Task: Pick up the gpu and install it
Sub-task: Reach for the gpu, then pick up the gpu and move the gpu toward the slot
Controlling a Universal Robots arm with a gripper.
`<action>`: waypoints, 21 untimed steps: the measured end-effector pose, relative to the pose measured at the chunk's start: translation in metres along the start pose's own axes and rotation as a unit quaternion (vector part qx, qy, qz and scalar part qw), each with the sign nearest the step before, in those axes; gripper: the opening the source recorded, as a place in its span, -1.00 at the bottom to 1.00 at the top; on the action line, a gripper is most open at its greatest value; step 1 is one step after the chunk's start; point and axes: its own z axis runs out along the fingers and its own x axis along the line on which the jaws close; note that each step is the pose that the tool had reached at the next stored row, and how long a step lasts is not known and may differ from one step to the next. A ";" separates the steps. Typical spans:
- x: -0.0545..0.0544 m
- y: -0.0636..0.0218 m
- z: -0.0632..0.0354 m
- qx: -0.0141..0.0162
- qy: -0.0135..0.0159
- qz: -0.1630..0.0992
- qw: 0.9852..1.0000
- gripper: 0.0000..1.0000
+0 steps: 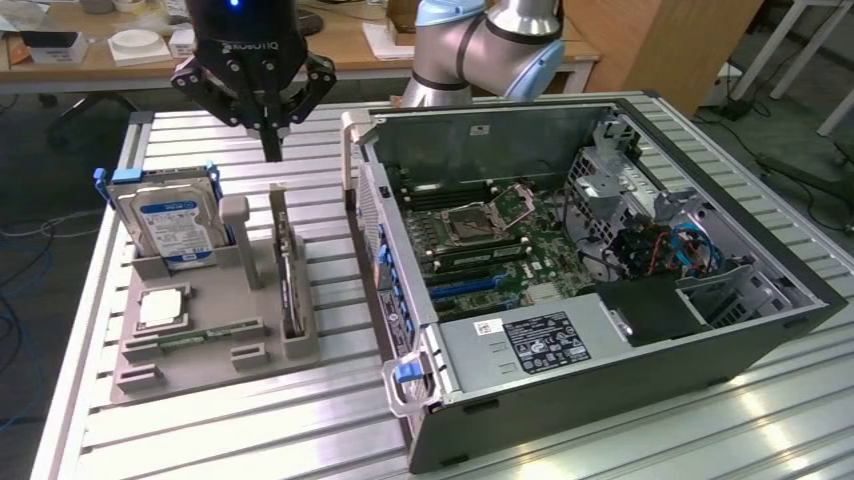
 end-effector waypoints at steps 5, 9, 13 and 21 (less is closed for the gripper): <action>0.008 -0.0006 -0.0002 0.000 0.000 0.000 1.000 -0.80; 0.013 -0.0010 -0.0004 0.000 0.000 0.000 1.000 -0.80; 0.014 -0.0010 -0.0004 0.000 0.000 0.000 1.000 -0.80; 0.014 -0.0010 -0.0004 0.000 0.000 0.000 1.000 -0.80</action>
